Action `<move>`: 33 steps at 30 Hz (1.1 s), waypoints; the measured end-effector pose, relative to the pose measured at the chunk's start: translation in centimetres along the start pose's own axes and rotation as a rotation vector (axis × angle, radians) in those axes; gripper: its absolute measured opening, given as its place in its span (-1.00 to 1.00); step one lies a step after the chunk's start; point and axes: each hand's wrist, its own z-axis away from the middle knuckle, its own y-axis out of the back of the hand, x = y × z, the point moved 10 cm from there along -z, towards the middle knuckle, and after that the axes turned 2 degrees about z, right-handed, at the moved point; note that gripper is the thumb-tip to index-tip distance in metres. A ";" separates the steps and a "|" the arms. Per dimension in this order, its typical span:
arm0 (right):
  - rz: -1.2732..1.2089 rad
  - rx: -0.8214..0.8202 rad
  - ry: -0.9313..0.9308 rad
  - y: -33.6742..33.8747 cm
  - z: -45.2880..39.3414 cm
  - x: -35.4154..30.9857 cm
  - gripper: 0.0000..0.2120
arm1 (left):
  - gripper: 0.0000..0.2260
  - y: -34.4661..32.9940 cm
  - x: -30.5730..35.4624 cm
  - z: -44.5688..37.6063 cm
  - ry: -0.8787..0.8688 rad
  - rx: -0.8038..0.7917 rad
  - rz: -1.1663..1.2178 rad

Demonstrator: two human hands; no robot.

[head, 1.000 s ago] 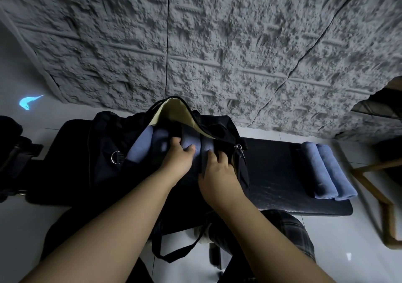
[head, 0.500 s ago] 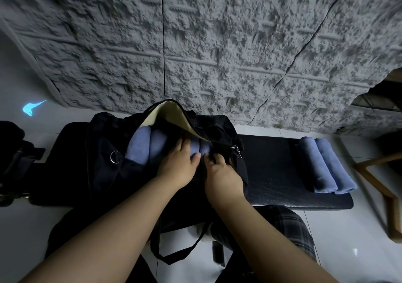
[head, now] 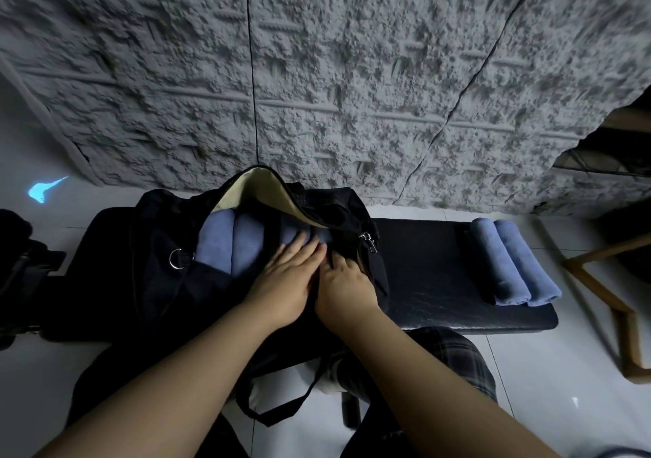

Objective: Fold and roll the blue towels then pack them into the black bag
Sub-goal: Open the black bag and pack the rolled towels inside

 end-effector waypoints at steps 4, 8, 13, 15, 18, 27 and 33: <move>-0.098 0.132 0.069 0.7 1.1 0.2 -0.45 | -0.47 -0.1 -0.5 -0.2 0.004 -0.065 0.007; -0.306 0.472 0.233 3.8 3.5 0.4 -0.53 | -0.56 2.5 0.6 -0.4 0.029 0.053 0.081; -0.375 0.830 0.239 6.5 6.5 3.8 -0.73 | -0.71 6.8 6.0 1.3 -0.052 0.436 0.185; -0.398 0.903 0.198 6.6 6.9 5.8 -0.76 | -0.75 7.5 8.0 1.2 -0.083 0.464 0.214; -0.415 0.946 0.098 6.5 7.2 9.4 -0.72 | -0.77 7.6 10.8 1.0 -0.219 0.462 0.192; -0.397 0.728 -0.493 2.5 5.9 25.9 -0.63 | -0.76 6.2 13.7 -1.0 -0.211 0.404 0.178; -0.298 0.492 -0.753 -0.6 5.1 34.9 -0.54 | -0.75 5.7 15.5 -2.1 -0.233 0.389 0.167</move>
